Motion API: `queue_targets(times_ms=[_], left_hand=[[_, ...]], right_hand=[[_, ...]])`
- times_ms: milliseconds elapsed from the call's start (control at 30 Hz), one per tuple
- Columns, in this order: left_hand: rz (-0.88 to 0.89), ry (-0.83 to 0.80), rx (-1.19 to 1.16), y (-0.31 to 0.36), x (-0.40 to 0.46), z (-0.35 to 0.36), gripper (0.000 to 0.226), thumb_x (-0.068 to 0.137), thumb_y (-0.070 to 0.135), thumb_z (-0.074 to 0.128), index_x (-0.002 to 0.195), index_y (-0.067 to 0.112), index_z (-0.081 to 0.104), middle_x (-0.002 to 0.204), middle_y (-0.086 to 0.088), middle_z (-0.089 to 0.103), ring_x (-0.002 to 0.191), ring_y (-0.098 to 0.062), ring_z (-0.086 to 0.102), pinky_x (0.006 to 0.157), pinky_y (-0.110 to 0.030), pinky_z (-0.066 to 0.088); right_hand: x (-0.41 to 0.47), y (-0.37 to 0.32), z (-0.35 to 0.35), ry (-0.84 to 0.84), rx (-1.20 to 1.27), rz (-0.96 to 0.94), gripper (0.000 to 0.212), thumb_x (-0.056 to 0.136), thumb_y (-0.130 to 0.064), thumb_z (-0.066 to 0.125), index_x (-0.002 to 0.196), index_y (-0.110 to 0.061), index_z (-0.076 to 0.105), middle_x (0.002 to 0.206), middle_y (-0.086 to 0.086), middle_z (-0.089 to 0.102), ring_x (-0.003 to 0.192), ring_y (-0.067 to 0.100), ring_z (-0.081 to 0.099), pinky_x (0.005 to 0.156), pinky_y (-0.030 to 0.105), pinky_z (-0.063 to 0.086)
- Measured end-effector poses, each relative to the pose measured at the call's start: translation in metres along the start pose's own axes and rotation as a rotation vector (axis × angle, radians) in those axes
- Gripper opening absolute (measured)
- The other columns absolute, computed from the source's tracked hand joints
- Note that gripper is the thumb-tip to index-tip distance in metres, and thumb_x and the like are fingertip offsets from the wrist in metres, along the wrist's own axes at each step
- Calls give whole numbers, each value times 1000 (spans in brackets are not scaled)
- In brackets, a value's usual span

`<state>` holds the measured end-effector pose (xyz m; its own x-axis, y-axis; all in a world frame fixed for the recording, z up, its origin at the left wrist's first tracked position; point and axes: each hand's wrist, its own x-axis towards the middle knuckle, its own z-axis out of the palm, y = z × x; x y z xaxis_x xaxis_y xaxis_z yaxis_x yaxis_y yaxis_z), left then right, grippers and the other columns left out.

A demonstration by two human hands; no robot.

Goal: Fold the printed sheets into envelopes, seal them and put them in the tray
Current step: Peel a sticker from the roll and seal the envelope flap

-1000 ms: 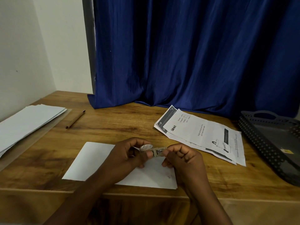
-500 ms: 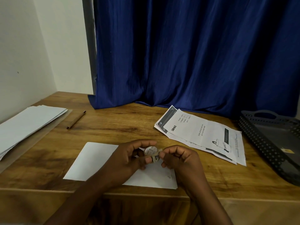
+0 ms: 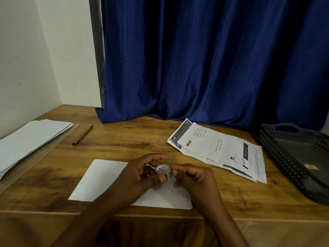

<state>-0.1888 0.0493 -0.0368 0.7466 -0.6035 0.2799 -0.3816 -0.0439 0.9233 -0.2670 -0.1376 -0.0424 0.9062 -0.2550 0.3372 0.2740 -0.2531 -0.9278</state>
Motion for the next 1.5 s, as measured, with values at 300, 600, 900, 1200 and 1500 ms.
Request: queue_targets(times_ms=[300, 600, 900, 1200, 1500], left_hand=[[10, 34, -44, -5, 3, -2, 48, 67, 28, 85, 114, 27, 73, 112, 6, 75, 100, -19, 73, 80, -25, 60], [29, 9, -57, -3, 1, -1, 43, 82, 25, 74, 125, 28, 68, 111, 1, 75, 90, -25, 74, 80, -30, 60], [-22, -7, -91, -3, 2, -2, 44, 81, 25, 76, 124, 26, 67, 116, 4, 75, 94, -25, 75, 82, -35, 62], [-79, 104, -130, -7, 5, -4, 53, 58, 31, 90, 105, 17, 70, 108, -6, 75, 83, -31, 75, 75, -40, 63], [-42, 88, -68, -3, 4, -4, 60, 53, 42, 90, 108, 27, 72, 106, 2, 75, 91, -25, 74, 76, -39, 63]], right_hand=[[-2, -3, 2, -176, -218, -77, 42, 81, -40, 78, 118, -55, 67, 114, -19, 70, 79, 16, 68, 64, 22, 52], [-1, 0, -2, -74, -32, -14, 42, 85, -3, 76, 114, -33, 72, 107, -6, 77, 82, 17, 74, 74, 35, 61], [-1, 2, -3, -51, -99, -12, 36, 93, -7, 68, 118, -33, 73, 93, -8, 79, 77, 17, 73, 72, 44, 62], [-2, 1, -1, 52, -42, 14, 27, 86, -12, 77, 103, -33, 76, 91, -8, 79, 73, 27, 70, 65, 41, 59], [-6, -3, 1, -9, 4, -23, 28, 67, -36, 82, 94, -33, 78, 88, -5, 78, 59, 10, 61, 55, 24, 52]])
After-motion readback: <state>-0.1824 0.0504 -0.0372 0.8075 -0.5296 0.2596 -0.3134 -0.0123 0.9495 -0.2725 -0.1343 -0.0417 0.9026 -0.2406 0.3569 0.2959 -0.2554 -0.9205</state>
